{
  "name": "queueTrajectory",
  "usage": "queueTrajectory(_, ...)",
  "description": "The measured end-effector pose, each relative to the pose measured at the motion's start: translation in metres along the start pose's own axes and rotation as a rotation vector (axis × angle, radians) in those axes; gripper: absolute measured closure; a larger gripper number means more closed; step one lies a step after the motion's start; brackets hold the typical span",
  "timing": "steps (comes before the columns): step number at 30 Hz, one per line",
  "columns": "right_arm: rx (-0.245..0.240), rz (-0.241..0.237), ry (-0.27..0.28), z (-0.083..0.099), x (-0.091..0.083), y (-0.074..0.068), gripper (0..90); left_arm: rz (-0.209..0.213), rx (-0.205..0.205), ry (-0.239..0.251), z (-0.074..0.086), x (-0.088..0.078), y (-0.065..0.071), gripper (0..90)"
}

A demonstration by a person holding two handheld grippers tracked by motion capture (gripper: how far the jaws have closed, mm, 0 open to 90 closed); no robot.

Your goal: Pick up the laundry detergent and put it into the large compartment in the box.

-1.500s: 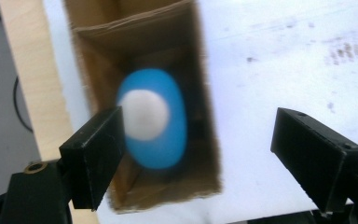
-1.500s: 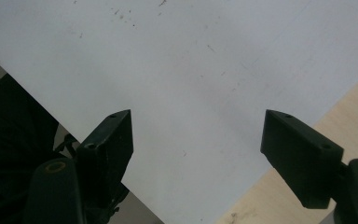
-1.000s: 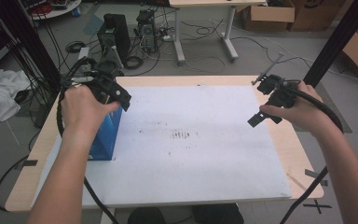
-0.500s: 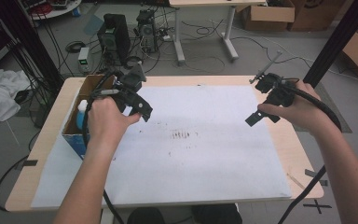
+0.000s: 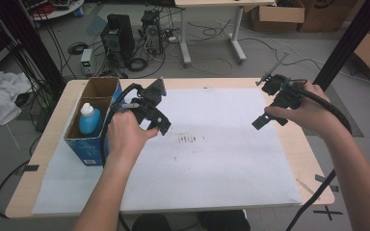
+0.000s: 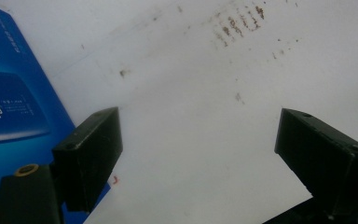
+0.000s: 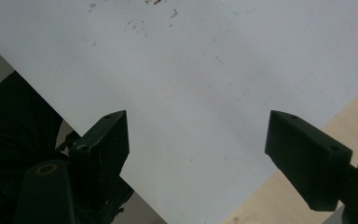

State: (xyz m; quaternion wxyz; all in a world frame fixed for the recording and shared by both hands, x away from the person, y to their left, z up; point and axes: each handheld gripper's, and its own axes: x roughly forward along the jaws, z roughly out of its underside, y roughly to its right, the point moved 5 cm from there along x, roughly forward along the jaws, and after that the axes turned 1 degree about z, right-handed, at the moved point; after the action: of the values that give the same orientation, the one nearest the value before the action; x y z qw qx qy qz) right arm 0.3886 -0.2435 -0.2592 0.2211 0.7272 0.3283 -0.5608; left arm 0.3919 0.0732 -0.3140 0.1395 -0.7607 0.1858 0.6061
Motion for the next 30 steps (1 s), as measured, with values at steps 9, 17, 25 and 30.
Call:
queueTrajectory(9, 0.014, -0.001, 0.008, 0.003, -0.003, 0.001, 21.2, 0.003, -0.007, 0.021, -0.002, -0.001, 0.003, 15.5)
queueTrajectory(17, 0.015, 0.001, 0.013, 0.006, -0.006, 0.0, 20.9, -0.006, 0.003, 0.01, -0.001, 0.001, 0.008, 15.5)
queueTrajectory(25, 0.006, 0.001, 0.012, 0.006, -0.006, -0.001, 20.8, -0.01, 0.0, 0.008, -0.002, 0.002, 0.011, 15.5)
queueTrajectory(30, 0.0, -0.003, 0.008, 0.006, -0.004, -0.003, 20.7, -0.013, 0.005, 0.015, -0.002, 0.0, 0.014, 15.5)
